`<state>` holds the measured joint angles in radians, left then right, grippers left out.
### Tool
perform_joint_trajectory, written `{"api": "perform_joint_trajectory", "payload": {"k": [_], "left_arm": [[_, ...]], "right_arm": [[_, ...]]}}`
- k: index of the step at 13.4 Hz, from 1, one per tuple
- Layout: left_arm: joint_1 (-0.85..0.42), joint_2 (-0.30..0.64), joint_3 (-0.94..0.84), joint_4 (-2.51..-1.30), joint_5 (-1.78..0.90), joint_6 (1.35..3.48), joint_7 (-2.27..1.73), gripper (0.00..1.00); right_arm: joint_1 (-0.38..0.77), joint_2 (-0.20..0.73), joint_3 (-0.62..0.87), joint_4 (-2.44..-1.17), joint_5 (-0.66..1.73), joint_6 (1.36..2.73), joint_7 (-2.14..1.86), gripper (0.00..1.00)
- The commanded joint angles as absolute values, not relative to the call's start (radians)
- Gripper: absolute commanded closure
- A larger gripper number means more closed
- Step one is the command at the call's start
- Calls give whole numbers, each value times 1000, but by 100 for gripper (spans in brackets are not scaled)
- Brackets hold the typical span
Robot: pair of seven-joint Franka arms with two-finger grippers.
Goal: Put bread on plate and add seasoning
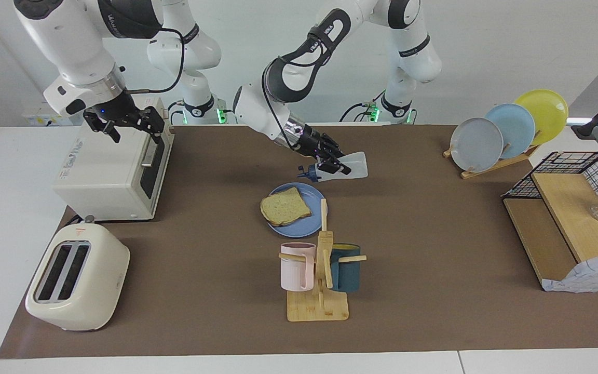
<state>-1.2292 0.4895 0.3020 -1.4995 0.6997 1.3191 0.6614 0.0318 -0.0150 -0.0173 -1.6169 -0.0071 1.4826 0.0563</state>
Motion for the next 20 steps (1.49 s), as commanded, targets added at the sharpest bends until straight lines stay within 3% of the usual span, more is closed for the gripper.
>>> {"api": "perform_joint_trajectory", "payload": {"k": [1,2,3,10,14,20], "left_arm": [[-1267,677,319,-1430,808,1191,664,100],[-1278,803,330,-1316,818,1152,666,100],[-1263,824,339,-1274,824,1125,666,100],[-1262,822,337,-1290,960,1206,666,100],[-1311,776,336,-1403,1077,1262,666,100],[-1227,770,339,-1479,1179,1364,666,100]], "right_arm": [[21,-20,-9,-1612,-25,1463,31,0],[20,-23,-9,-1612,-25,1463,31,0],[5,-23,0,-1615,-25,1462,29,0],[-25,-21,11,-1614,-21,1468,5,0],[-23,-18,9,-1611,-21,1470,3,0],[49,-20,-67,-1611,-9,1473,6,0]]}}
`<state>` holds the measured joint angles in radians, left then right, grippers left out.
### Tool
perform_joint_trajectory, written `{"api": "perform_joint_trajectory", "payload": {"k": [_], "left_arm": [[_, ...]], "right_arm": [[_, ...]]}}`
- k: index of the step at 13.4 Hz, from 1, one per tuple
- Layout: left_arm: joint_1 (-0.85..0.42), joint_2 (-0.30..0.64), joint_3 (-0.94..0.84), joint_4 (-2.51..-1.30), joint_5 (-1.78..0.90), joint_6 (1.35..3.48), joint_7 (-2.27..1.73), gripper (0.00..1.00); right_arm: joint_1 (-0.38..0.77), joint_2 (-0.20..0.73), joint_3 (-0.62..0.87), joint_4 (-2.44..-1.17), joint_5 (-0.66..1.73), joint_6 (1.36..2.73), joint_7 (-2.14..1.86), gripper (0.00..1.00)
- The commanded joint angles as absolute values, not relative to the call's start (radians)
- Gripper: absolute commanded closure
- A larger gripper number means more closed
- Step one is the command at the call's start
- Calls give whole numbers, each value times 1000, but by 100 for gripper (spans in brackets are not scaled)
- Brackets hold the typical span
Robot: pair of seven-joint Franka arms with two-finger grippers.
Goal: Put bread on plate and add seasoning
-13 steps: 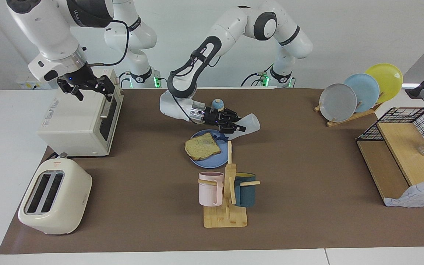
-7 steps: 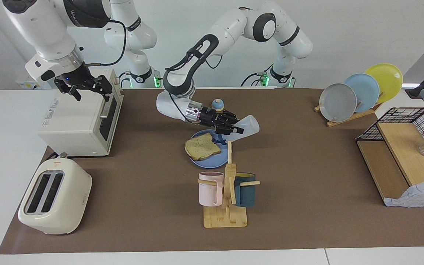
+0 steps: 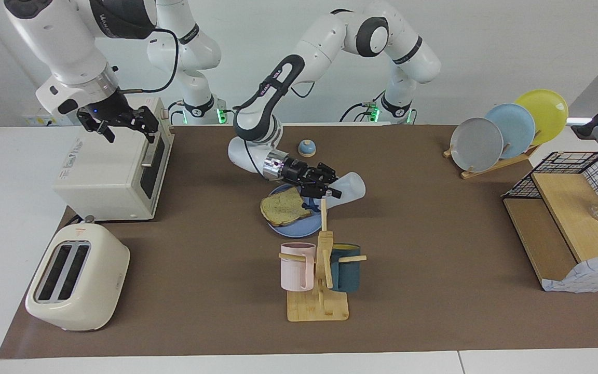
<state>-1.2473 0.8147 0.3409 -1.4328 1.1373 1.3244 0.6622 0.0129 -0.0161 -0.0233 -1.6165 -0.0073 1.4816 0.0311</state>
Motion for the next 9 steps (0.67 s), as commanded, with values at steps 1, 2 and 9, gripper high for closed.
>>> {"api": "perform_joint_trajectory", "payload": {"k": [1,2,9], "left_arm": [[-1229,770,339,-1479,1177,1362,667,100],[-1242,770,337,-1479,1169,1356,667,100],[-1361,762,336,-1470,1078,1312,667,100]], "right_arm": [[57,-20,-77,-1611,-9,1474,6,0],[57,-20,-77,-1611,-9,1474,6,0],[54,-20,-78,-1612,-9,1465,6,0]]}}
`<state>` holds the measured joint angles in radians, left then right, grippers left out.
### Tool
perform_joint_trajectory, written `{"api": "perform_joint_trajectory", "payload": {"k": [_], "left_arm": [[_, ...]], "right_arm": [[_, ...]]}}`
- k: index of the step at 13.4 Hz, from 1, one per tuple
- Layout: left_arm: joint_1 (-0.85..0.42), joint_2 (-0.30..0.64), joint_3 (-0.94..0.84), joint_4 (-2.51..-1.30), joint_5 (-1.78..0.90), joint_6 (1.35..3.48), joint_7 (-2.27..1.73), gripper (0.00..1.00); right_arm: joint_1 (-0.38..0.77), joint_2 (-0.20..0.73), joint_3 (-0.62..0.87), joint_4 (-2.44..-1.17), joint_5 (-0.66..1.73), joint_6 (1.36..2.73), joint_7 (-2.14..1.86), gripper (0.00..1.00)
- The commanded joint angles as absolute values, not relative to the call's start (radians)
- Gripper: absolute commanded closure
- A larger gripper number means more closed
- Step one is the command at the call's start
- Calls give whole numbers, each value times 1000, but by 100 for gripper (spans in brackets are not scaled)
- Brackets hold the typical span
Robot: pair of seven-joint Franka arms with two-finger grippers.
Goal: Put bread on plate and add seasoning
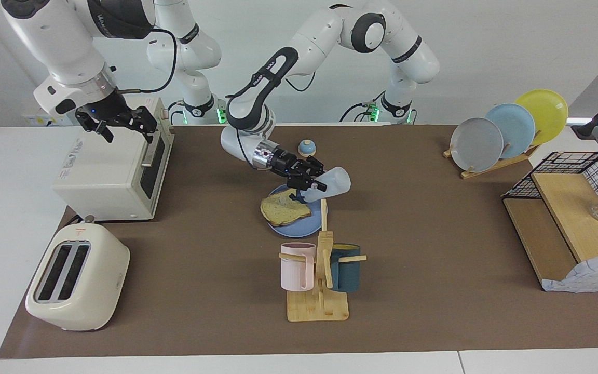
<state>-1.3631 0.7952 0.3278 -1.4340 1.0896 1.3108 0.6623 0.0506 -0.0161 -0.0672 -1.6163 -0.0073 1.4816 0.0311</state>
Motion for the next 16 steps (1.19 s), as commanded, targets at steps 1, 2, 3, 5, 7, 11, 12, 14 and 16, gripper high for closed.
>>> {"api": "perform_joint_trajectory", "payload": {"k": [1,2,3,5,7,11,12,14,16], "left_arm": [[-1352,762,336,-1470,1078,1316,667,100],[-1338,764,337,-1471,1080,1327,666,100],[-1309,765,339,-1471,1089,1336,664,100],[-1258,769,339,-1474,1109,1362,664,100],[-1238,770,339,-1474,1126,1365,664,100],[-1259,770,337,-1473,1112,1355,666,100],[-1273,767,336,-1473,1105,1348,666,100],[-1314,765,337,-1471,1059,1336,666,100],[-1327,765,336,-1471,1048,1330,666,100]], "right_arm": [[51,-20,-78,-1612,-9,1465,8,0],[48,-18,-78,-1612,-9,1466,8,0],[48,-18,-78,-1612,-9,1465,8,0],[48,-20,-78,-1612,-9,1463,6,0],[58,-23,-78,-1612,-9,1465,8,0],[58,-25,-74,-1614,-9,1465,11,0],[52,-25,-74,-1614,-9,1465,11,0],[49,-25,-74,-1614,-9,1465,11,0],[52,-25,-74,-1615,-9,1465,11,0]]}}
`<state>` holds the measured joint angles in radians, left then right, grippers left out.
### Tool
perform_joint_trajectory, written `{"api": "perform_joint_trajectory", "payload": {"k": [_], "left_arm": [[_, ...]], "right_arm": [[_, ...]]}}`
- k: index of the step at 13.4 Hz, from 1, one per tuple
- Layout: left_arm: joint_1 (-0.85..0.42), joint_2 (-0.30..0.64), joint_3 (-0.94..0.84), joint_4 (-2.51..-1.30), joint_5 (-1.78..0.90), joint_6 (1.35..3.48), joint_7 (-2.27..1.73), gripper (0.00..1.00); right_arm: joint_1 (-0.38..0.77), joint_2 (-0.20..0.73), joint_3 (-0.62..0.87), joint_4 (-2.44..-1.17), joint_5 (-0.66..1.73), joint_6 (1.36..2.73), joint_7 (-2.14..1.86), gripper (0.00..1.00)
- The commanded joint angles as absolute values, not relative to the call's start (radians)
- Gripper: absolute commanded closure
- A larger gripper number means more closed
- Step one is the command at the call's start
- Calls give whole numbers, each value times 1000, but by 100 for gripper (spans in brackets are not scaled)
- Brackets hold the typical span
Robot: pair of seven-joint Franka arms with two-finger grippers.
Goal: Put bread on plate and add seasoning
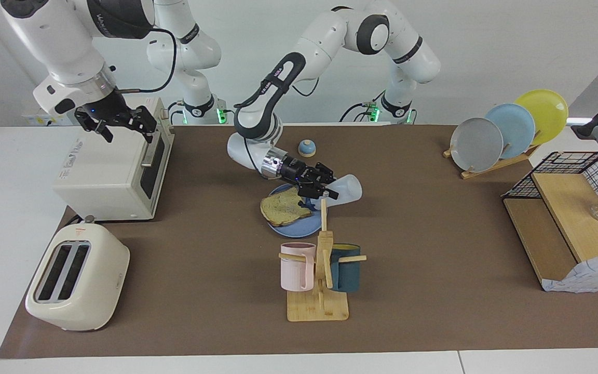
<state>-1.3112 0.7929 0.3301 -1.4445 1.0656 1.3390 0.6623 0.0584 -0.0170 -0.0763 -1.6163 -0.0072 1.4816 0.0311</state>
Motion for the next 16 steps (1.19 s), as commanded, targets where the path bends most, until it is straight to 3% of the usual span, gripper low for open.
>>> {"api": "perform_joint_trajectory", "payload": {"k": [1,3,5,9,13,16], "left_arm": [[-1327,765,337,-1471,1033,1331,663,100],[-1306,737,339,-1470,981,1348,605,100],[-1243,596,339,-1483,875,1394,555,100],[-1160,445,339,-1497,697,1422,476,100],[-1011,201,339,-1675,499,1679,382,100],[-902,152,339,-1750,370,1885,286,100]], "right_arm": [[54,-25,-74,-1614,-9,1465,12,0],[54,-25,-74,-1614,-9,1465,12,0],[64,-46,-77,-1635,55,1396,14,0],[61,-49,-66,-1641,75,1396,9,0],[57,-49,-71,-1641,75,1396,9,0],[57,-49,-69,-1641,75,1396,9,0]]}}
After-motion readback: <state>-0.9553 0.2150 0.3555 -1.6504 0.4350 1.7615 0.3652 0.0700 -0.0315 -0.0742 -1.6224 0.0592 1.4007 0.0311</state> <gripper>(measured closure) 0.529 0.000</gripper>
